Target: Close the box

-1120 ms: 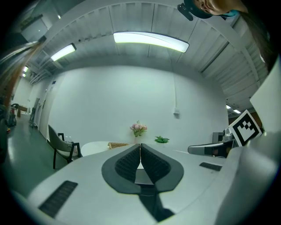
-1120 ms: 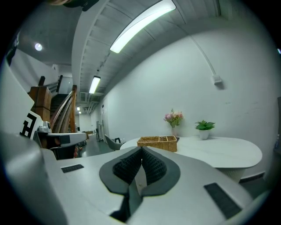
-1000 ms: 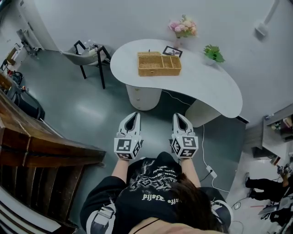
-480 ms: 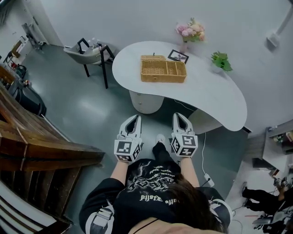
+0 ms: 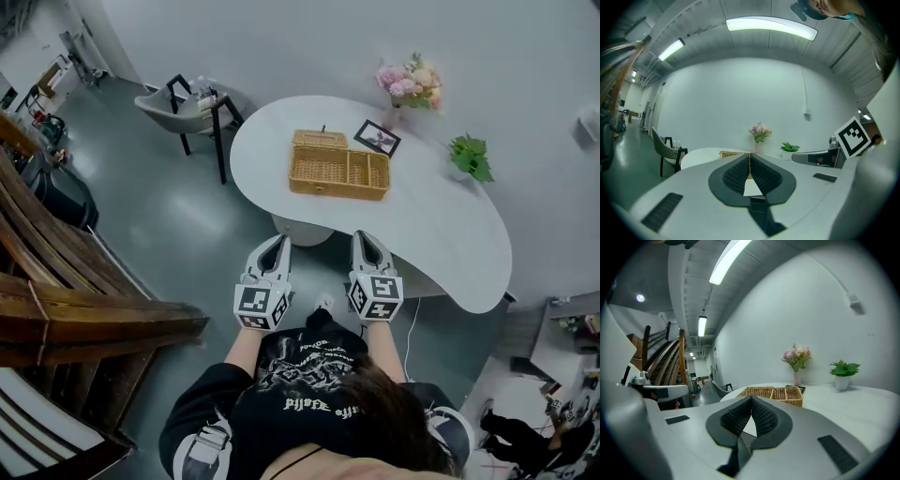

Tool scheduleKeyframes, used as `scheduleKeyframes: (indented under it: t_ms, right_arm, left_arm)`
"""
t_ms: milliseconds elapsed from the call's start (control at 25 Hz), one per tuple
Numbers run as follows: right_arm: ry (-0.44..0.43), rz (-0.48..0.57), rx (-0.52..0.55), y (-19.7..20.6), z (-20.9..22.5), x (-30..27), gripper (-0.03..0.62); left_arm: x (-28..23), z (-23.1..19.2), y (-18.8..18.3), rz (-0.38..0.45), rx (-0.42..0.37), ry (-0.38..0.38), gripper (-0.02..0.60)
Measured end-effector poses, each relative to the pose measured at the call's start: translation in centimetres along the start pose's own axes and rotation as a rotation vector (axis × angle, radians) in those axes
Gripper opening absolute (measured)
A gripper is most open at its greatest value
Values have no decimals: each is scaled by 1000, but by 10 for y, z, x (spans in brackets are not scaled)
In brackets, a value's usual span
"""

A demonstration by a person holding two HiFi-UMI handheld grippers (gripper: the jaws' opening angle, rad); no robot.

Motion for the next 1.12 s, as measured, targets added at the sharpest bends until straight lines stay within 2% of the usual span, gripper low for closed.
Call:
scheduleKeyframes:
  t_ms: [480,800,1120]
  right_arm:
    - [-103,15,9,-44,75,-82,25]
    - [-150,-13,0,-45,94,-115,25]
    - [-145,-25,-7,-55,99,-146,25]
  left_arm:
    - [-105,8,-15,6,-5,-90,25]
    - [-138,5,-12,-14,-6,-129,25]
    - [-161,-16,-16,-19,2,-141,25]
Point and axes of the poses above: the fingertips, and each gripper's own axes: x backward along the fingers, z to its right, y out of its underside, the point moved 2 cm from there along x, backward along the fingers, and after that the axes turned 1 degree about -x, right-handed, at the moved point
